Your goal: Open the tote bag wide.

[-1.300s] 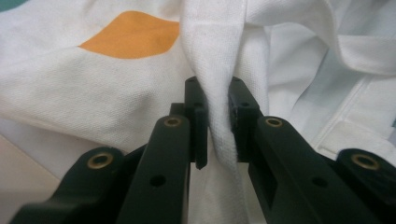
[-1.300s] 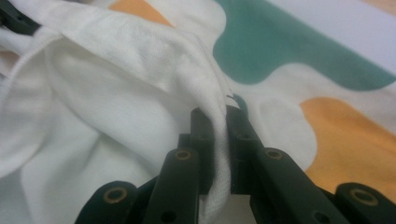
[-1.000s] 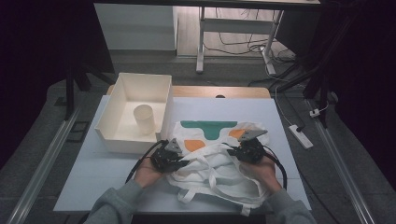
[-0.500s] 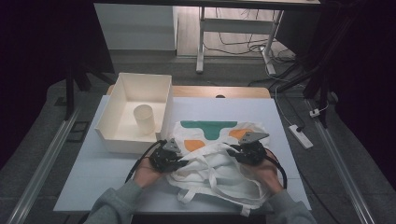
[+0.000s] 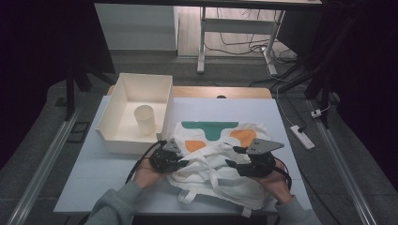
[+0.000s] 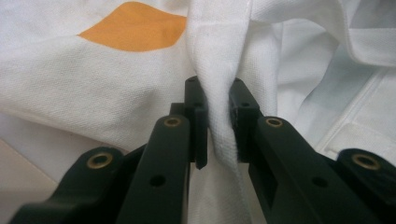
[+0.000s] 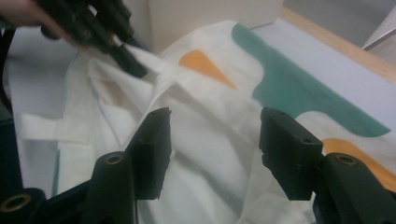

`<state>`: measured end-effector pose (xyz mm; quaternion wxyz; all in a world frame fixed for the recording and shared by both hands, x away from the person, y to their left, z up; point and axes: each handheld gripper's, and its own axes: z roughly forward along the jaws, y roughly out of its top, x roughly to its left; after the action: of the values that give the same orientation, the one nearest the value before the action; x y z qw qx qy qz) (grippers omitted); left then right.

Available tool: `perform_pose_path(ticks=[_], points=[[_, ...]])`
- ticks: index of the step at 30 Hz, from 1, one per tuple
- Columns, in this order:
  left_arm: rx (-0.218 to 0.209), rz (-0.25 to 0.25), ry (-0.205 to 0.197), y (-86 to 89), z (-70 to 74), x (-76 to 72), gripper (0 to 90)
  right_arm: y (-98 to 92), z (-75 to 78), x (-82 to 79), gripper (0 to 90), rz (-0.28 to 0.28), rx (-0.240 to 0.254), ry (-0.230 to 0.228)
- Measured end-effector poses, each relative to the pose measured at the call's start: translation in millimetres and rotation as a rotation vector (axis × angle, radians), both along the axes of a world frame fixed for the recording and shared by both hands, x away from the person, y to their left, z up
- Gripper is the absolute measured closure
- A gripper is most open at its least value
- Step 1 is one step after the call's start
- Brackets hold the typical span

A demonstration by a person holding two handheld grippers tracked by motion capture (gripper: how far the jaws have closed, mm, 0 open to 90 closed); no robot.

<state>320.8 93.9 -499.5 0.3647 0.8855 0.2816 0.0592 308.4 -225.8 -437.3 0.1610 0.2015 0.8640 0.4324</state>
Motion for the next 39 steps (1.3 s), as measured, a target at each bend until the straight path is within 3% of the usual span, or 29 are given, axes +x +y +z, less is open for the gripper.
perform_pose_path(ticks=[10, 22, 28, 32, 36, 37, 39], points=[[0.003, -0.003, -0.007, 0.1, 0.0, -0.2, 80.7, 10.5, -11.2, -11.7, 44.6, 0.052, -0.035, 0.065], [0.0, -0.002, -0.006, 0.4, -0.1, -0.7, 80.7, 36.1, -19.5, -33.1, 44.7, 0.18, -0.118, 0.11], [-0.003, -0.002, -0.005, 0.6, -0.4, -0.2, 80.7, 33.1, -29.2, -45.9, 45.6, 0.183, -0.158, 0.141], [0.002, -0.005, -0.007, 0.3, -0.2, -0.5, 80.7, 28.7, -34.7, -50.1, 52.8, 0.184, -0.179, 0.17], [0.002, -0.006, -0.006, 0.4, -0.2, -0.4, 80.7, 28.1, -38.8, -50.1, 71.5, 0.201, -0.219, 0.194], [0.002, -0.006, -0.006, 0.4, -0.2, -0.4, 80.7, 28.8, -39.4, -49.5, 82.9, 0.219, -0.236, 0.212], [0.002, -0.005, -0.007, 0.4, -0.2, -0.6, 80.7, 29.2, -39.8, -49.4, 87.2, 0.224, -0.246, 0.212]])
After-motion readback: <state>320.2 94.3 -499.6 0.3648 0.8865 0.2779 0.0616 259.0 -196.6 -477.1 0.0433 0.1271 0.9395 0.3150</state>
